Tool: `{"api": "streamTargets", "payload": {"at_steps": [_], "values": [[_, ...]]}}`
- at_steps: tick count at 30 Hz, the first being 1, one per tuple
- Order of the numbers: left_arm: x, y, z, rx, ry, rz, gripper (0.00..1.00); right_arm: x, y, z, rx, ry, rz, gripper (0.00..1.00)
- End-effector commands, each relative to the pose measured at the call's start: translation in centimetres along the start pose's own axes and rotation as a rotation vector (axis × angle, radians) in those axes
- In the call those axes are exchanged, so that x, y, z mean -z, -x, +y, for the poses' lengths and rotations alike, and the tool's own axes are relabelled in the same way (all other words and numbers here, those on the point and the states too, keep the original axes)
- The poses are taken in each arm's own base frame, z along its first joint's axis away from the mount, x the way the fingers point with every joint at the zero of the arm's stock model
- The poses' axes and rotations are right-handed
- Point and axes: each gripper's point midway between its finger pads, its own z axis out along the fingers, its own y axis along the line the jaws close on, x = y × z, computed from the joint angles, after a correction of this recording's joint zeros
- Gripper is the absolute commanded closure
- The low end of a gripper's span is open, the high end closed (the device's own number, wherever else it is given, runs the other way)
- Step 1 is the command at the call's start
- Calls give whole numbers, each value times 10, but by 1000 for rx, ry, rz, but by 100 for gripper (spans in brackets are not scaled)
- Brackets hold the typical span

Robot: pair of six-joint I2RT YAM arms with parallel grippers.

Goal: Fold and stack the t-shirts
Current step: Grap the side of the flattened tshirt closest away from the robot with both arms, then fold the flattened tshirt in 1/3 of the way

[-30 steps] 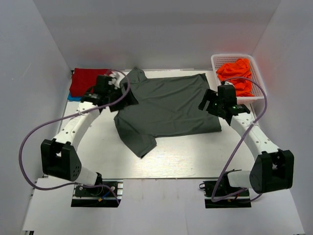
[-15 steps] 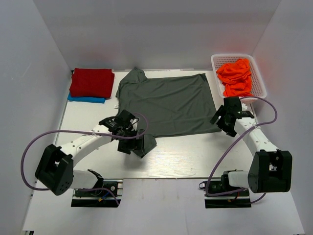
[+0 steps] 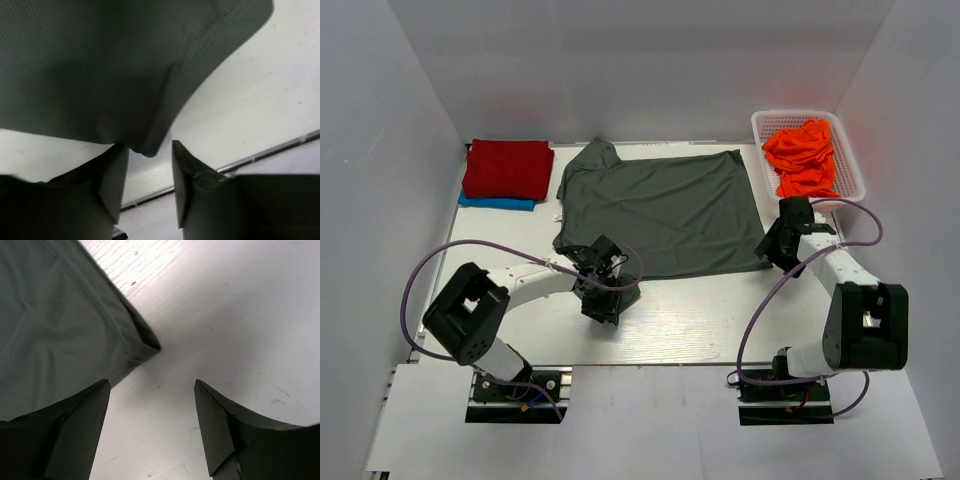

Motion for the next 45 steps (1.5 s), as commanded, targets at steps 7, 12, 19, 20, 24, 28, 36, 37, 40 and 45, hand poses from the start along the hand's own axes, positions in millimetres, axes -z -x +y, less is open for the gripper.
{"api": "streamTargets", "payload": {"at_steps": [7, 12, 19, 20, 24, 28, 36, 37, 40, 45], "values": [[-16, 21, 10, 13, 108, -64, 84, -43, -14, 19, 39, 66, 62, 38], [-22, 14, 20, 31, 157, -30, 100, -50, -20, 24, 25, 92, 71, 46], [11, -20, 16, 78, 154, 71, 100, -35, -56, 0, -4, 64, 120, 100], [16, -34, 20, 101, 165, 113, 100, -31, -57, -2, -4, 67, 117, 100], [27, -74, 17, 125, 124, 214, 100, -18, -83, -18, 14, 59, 159, 100], [37, -82, 2, 98, 64, 251, 100, -7, -96, -19, 52, 112, 169, 100], [66, 0, -32, -3, 22, 93, 100, 12, -65, 1, 95, 119, 118, 100], [66, 4, -30, -2, 45, 92, 100, 17, -56, 3, 99, 114, 99, 100], [78, 27, -24, 0, 114, 18, 100, 26, -35, 12, 114, 124, 60, 100], [99, 75, 8, 66, 253, -140, 100, 29, -13, 28, 135, 130, 57, 100]]}}
